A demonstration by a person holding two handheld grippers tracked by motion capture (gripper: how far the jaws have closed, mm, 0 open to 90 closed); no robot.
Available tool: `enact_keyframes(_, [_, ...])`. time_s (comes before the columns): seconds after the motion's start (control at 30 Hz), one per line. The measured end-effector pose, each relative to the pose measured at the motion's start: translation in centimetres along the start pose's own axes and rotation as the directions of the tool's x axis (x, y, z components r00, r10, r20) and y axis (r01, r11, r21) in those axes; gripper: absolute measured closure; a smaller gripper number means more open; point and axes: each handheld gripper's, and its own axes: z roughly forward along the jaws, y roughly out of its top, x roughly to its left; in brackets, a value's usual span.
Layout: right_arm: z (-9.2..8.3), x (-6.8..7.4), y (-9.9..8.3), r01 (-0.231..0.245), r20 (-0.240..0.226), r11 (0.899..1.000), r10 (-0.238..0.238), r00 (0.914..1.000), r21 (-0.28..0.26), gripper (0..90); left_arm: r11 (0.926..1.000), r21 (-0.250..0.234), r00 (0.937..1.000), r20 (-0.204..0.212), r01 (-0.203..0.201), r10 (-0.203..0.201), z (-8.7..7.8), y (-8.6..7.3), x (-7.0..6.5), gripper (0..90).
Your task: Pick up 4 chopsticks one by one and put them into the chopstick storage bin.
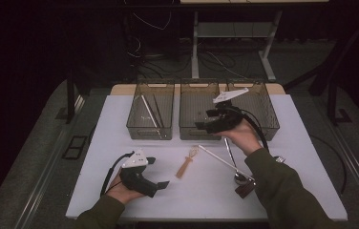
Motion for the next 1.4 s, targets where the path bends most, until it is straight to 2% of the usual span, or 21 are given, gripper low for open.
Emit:
enact_keyframes(0.37, [-3.5,-1.0,-4.7,-0.013,0.012,1.000,0.013,0.9998,0.002,26.9,1.0000,0.006,1.0000,-0.003,-0.006,0.006,-0.2,0.1,0.1,0.0])
enact_keyframes(0.57, [-4.9,-1.2,-7.1,-0.021,0.015,0.999,0.021,0.9997,0.029,28.8,1.0000,0.009,1.0000,-0.004,-0.003,0.003,-0.1,0.1,0.0,0.0])
enact_keyframes(0.7, [-5.9,-1.2,-8.3,-0.034,0.014,0.999,0.034,0.9993,0.024,33.1,1.0000,0.008,1.0000,-0.006,-0.003,0.003,-0.1,0.1,0.0,0.0])
enact_keyframes(0.87, [-6.8,-0.8,-9.9,-0.044,0.025,0.998,0.042,0.9988,0.055,41.2,1.0000,0.009,1.0000,-0.005,-0.003,0.003,-0.1,0.1,0.0,0.0])
enact_keyframes(1.03, [-7.0,-0.4,-11.7,-0.036,0.030,0.994,0.033,0.9990,0.102,50.3,0.9999,0.011,1.0000,-0.005,-0.002,0.002,-0.1,0.1,0.0,0.0])
enact_keyframes(1.17, [-6.9,-0.1,-13.0,-0.028,0.005,0.989,0.028,0.9996,0.142,56.4,0.9998,0.016,1.0000,-0.004,-0.007,0.007,-0.1,0.1,0.0,0.0])
enact_keyframes(1.3, [-6.7,0.0,-13.8,-0.030,0.008,0.985,0.029,0.9995,0.167,62.2,0.9999,0.014,1.0000,-0.003,-0.008,0.008,-0.1,0.2,-0.1,0.0])
enact_keyframes(1.4, [-6.1,0.0,-14.2,-0.015,0.010,0.980,0.013,0.9999,0.198,66.5,0.9999,0.014,0.9999,-0.004,-0.011,0.011,-0.1,0.2,-0.1,0.0])
